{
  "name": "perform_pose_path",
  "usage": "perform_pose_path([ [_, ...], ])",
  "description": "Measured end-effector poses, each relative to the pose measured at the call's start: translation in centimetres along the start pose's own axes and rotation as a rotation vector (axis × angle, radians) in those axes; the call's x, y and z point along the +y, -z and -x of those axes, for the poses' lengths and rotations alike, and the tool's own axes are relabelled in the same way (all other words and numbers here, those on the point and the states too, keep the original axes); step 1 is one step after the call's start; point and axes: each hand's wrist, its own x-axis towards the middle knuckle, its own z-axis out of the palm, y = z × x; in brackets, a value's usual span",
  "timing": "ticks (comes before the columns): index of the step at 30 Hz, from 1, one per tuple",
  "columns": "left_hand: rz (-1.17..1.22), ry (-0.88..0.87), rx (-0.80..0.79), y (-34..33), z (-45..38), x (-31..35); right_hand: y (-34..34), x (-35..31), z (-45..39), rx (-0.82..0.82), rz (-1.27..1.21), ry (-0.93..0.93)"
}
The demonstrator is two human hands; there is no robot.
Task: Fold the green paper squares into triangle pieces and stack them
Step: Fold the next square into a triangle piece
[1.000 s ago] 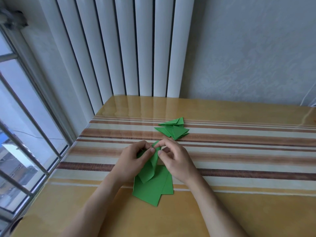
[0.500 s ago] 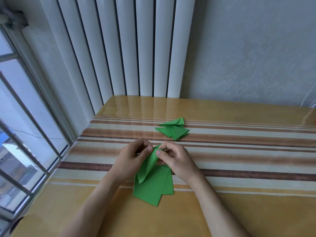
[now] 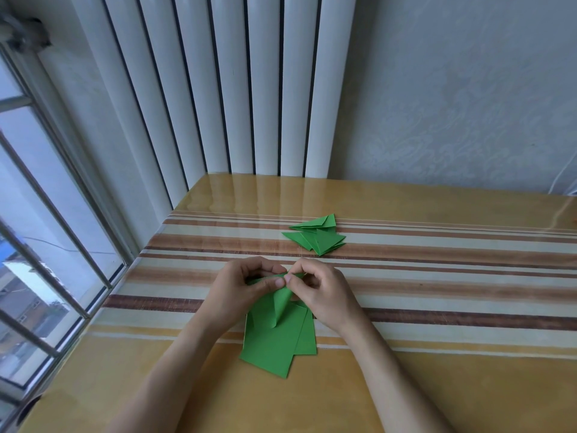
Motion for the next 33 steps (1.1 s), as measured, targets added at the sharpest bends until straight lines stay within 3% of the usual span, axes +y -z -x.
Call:
perform_pose_path([
  [9, -0.096, -0.043, -0.028, 0.2, 0.1, 0.1, -0.4, 0.5, -0.1, 0.056, 0.061, 0.018],
  [16, 0.105, 0.012, 0.13, -0.4, 0.3, 0.7, -0.3, 0.2, -0.3, 0.005, -0.398, -0.194],
  [20, 0.204, 0.044, 0.153, -0.7, 0.5, 1.1, -0.5, 0.4, -0.2, -0.064, -0.386, -0.189],
  [33, 0.183, 0.061, 0.094, -0.3, 0.5, 0.9, -0.1, 0.2, -0.4, 0.031, -0.464, -0.208],
])
